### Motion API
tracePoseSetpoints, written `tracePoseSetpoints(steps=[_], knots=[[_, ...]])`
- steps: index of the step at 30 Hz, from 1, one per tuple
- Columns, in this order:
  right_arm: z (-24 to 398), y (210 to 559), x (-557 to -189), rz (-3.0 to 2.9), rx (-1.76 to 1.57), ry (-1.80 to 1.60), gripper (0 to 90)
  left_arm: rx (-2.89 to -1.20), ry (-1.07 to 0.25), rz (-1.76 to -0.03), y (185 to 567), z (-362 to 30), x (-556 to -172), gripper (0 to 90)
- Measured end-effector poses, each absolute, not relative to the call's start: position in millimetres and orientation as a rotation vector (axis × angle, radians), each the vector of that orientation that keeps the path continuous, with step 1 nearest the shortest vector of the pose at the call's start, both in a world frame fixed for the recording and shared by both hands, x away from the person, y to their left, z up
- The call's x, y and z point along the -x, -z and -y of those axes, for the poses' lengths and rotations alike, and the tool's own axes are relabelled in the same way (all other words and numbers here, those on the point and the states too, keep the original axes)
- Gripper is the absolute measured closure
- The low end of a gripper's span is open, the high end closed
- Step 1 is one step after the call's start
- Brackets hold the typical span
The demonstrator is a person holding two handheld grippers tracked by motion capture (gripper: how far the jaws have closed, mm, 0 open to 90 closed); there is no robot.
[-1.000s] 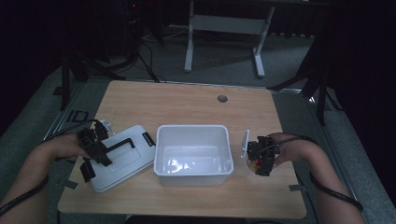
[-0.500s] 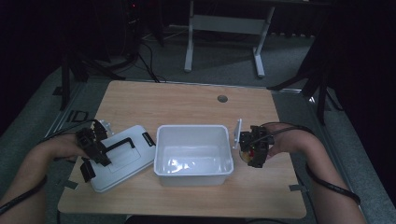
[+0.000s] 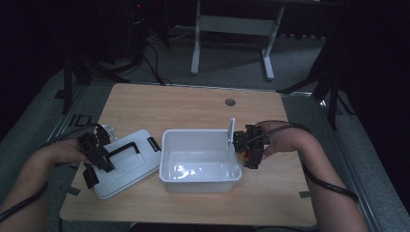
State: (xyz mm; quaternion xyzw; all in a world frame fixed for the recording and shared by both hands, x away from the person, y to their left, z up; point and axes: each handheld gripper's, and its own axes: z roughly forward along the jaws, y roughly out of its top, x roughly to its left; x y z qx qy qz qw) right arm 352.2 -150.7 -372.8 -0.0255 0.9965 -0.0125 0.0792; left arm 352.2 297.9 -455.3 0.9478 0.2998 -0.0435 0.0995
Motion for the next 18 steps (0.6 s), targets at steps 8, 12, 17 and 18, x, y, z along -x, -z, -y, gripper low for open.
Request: tracePoseSetpoints(steps=[8,12,17,18], knots=[[124,374,-351,-2.979,0.141,0.014,20.5,-2.791,0.115,-0.887,455,-298,-352,24.7],[112,375,-349,-2.983,0.177,0.013,20.5,-2.807,0.122,-0.885,456,-300,-352,24.7],[98,379,-350,-2.982,0.206,0.002,20.5,-2.807,0.128,-0.889,458,-302,-351,24.7],[97,380,-350,-2.981,0.211,0.002,20.5,-2.806,0.129,-0.892,458,-302,-350,24.7]])
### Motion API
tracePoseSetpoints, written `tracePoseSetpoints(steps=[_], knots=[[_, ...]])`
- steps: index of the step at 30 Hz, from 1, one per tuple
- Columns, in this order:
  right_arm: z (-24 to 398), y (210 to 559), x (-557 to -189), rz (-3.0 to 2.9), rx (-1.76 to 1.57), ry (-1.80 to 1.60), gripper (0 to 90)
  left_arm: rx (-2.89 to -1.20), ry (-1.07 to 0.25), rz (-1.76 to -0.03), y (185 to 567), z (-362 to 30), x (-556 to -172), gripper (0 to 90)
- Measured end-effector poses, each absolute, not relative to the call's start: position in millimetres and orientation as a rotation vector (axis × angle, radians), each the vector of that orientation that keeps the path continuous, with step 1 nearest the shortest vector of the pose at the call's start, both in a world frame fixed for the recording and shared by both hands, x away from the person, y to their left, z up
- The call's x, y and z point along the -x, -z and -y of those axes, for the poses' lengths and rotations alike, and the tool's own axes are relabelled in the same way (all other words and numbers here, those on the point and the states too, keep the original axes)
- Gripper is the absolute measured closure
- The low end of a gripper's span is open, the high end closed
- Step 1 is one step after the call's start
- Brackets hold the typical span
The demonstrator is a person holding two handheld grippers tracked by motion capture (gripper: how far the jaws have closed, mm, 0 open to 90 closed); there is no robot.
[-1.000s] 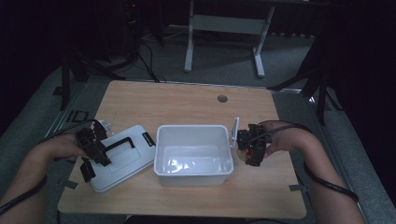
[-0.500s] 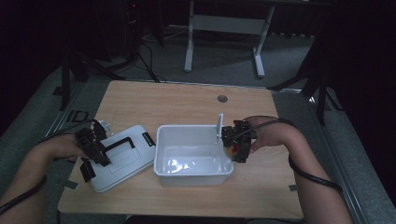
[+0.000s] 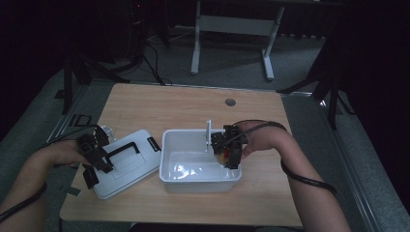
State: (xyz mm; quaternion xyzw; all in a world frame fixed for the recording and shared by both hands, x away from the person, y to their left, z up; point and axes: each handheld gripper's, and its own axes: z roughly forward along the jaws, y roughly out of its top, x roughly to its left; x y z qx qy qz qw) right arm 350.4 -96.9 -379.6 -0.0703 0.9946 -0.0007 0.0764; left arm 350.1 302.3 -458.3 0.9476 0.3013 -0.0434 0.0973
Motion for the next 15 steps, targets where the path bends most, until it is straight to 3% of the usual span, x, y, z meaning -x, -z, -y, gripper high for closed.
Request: tracePoseSetpoints(steps=[15], knots=[[85,410,-361,-3.004,0.223,0.003,20.5,-2.803,0.127,-0.888,459,-303,-350,24.7]])
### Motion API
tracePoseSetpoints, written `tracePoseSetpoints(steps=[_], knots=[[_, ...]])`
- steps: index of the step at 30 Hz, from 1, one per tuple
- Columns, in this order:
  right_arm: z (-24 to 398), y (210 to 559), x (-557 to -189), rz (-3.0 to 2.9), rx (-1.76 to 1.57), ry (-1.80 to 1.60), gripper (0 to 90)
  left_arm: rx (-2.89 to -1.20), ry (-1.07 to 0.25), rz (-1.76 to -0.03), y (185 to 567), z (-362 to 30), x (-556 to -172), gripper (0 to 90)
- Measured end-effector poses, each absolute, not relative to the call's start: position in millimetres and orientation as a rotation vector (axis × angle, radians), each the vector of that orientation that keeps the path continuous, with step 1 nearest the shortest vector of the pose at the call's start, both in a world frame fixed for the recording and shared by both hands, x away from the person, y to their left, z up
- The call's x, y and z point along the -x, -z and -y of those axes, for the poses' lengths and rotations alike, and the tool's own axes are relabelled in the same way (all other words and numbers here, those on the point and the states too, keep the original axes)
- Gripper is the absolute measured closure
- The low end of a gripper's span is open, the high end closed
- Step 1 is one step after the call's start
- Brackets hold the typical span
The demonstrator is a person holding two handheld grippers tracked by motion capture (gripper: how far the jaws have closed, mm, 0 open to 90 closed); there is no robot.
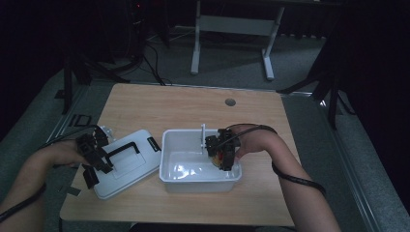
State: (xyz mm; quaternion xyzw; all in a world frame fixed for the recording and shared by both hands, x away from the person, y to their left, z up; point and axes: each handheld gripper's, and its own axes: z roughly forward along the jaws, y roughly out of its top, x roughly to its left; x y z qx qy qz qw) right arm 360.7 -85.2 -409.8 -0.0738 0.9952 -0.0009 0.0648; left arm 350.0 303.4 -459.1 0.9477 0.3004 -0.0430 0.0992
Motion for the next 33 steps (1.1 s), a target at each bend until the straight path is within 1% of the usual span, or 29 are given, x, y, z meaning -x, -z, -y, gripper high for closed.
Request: tracePoseSetpoints(steps=[13,20,33], knots=[[88,439,-369,-2.99,0.141,0.067,20.4,-2.801,0.134,-0.895,460,-303,-350,24.7],[84,453,-365,-2.99,0.223,0.107,20.4,-2.797,0.139,-0.893,460,-303,-350,24.7],[77,472,-371,-2.974,0.211,0.214,20.5,-2.795,0.136,-0.893,461,-303,-351,24.7]])
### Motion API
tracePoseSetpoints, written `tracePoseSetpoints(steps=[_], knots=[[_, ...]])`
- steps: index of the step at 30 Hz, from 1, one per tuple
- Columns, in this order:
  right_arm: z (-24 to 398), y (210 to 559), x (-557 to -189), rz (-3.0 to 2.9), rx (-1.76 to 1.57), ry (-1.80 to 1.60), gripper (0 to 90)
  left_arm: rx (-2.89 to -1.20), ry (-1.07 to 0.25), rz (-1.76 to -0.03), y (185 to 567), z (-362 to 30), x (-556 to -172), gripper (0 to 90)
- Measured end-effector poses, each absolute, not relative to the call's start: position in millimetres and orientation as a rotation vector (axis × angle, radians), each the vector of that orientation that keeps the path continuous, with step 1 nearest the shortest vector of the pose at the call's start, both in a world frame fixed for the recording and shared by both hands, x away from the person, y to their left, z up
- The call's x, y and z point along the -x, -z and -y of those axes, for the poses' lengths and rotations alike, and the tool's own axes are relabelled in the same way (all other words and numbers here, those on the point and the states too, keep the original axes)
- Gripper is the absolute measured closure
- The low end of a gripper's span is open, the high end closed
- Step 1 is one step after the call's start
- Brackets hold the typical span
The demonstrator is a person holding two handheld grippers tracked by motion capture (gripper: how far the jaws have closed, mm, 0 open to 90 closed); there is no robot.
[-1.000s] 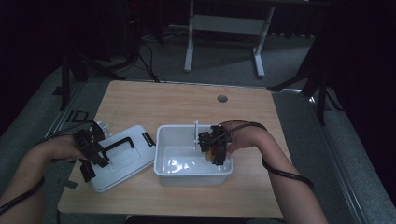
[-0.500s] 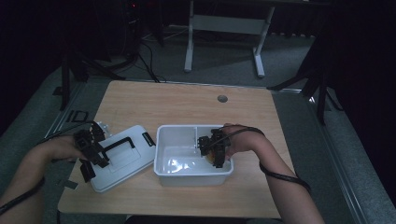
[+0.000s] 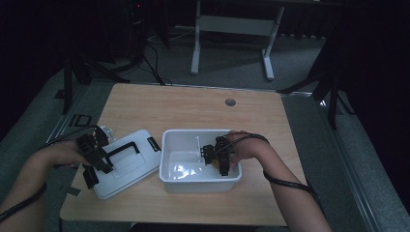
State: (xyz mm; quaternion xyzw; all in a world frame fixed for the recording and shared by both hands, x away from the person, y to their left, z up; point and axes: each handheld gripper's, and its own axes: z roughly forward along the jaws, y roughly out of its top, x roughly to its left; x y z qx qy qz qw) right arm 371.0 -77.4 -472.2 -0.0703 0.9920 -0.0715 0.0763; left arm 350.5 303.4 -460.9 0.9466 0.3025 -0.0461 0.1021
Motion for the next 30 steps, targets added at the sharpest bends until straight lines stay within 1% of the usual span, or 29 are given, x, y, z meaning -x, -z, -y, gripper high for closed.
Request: tracePoseSetpoints(steps=[18,27,30], knots=[[71,495,-373,-3.059,0.191,0.299,20.2,-2.797,0.147,-0.882,462,-303,-351,24.6],[71,495,-374,-3.085,0.178,0.298,19.8,-2.796,0.14,-0.886,461,-304,-351,24.5],[71,495,-374,-3.094,0.172,0.301,17.4,-2.794,0.135,-0.876,461,-302,-352,24.4]])
